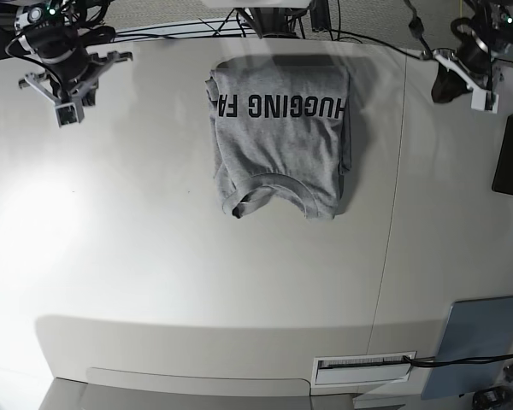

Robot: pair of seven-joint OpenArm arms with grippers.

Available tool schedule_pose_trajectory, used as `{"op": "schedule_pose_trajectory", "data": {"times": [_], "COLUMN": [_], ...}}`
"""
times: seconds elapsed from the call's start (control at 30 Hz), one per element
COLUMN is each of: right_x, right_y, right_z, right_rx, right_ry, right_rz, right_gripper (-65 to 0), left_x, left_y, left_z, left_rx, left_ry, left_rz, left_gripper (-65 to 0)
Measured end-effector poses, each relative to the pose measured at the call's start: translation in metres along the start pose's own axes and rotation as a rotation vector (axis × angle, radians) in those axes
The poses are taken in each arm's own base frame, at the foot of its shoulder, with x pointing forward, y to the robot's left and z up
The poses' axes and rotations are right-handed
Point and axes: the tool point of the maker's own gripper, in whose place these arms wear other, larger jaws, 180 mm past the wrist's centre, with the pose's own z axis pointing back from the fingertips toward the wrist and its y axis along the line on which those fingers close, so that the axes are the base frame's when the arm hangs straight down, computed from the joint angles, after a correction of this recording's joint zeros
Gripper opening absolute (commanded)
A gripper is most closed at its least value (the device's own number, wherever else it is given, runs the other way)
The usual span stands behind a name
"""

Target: Fold the T-shirt properly

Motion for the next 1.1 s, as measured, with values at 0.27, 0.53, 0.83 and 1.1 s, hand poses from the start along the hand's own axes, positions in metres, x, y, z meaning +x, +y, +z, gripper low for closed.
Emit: {"op": "schedule_pose_trajectory", "data": {"times": [0.27, 0.53, 0.83, 1.1], "right_x": [-0.048, -0.113, -0.185, -0.274], "right_y": [-0.015, -0.004, -0.002, 0.003], "right_z": [0.015, 0.042, 0.048, 0.035], "right_rx": [-0.044, 0.003, 0.06, 0.13], "right_ry": [0.161, 0.4, 0.607, 0.843], "right_rz": [-0.004, 0.037, 0.016, -0.105], "right_gripper": [-65.0, -65.0, -65.0, -65.0], "left_x": [-0.045, -0.103, -0.177, -0.234], "left_y": [-0.004, -0.012, -0.003, 0.038], "left_z": [0.024, 0.059, 0.08, 0.083], "left_rx": [0.006, 0.012, 0.052, 0.155], "left_ry": [0.122, 0.295, 0.416, 0.445], "left_rz": [0.023, 0.076, 0.279, 0.473], "left_gripper": [-62.7, -62.7, -62.6, -62.6]}}
